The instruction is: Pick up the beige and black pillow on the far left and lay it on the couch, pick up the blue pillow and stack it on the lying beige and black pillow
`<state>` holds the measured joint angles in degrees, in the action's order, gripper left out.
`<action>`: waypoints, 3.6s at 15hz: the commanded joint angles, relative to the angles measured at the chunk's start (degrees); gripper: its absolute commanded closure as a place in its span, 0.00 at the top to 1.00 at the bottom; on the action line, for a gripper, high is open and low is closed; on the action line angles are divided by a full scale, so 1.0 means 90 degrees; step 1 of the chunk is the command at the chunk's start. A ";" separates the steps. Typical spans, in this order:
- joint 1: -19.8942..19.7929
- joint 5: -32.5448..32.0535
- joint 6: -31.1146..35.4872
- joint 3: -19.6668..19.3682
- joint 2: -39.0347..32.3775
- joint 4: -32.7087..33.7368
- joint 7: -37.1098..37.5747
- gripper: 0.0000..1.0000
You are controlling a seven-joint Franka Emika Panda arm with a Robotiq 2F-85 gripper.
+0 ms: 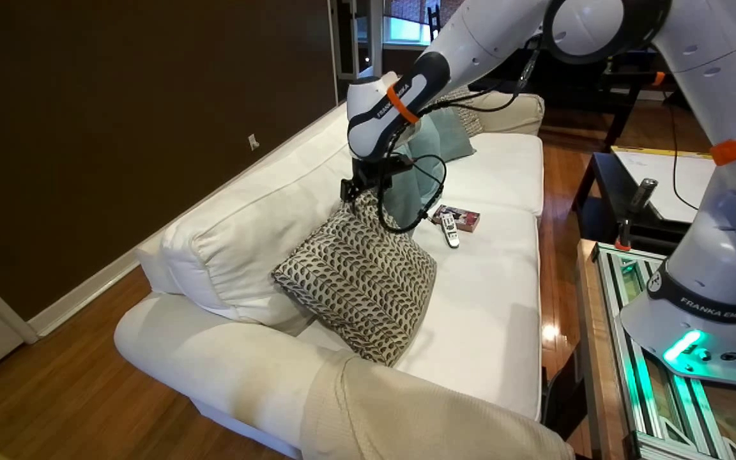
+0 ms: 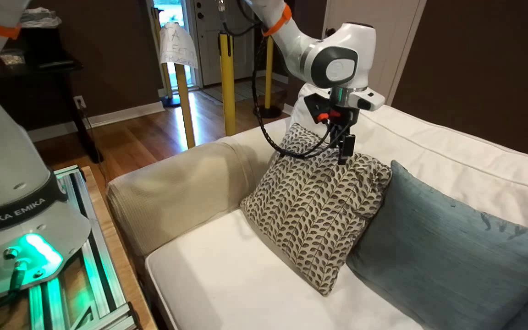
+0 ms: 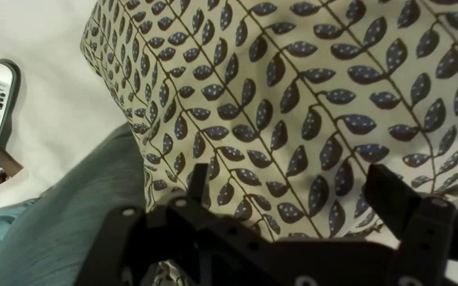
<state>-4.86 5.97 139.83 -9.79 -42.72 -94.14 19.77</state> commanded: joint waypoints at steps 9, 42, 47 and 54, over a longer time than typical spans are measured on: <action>-0.0026 0.0291 0.1147 0.0062 -0.1760 0.1694 0.0572 1.00; -0.1890 0.2656 -0.7198 0.1285 -0.1871 0.3879 0.0294 0.04; -0.1838 0.2616 -0.7236 0.1269 -0.1314 0.3353 0.0550 0.04; -0.1731 0.2607 -0.7885 0.0845 -0.0331 0.2125 0.0565 0.04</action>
<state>-21.10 27.71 73.75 0.69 -52.47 -67.23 24.39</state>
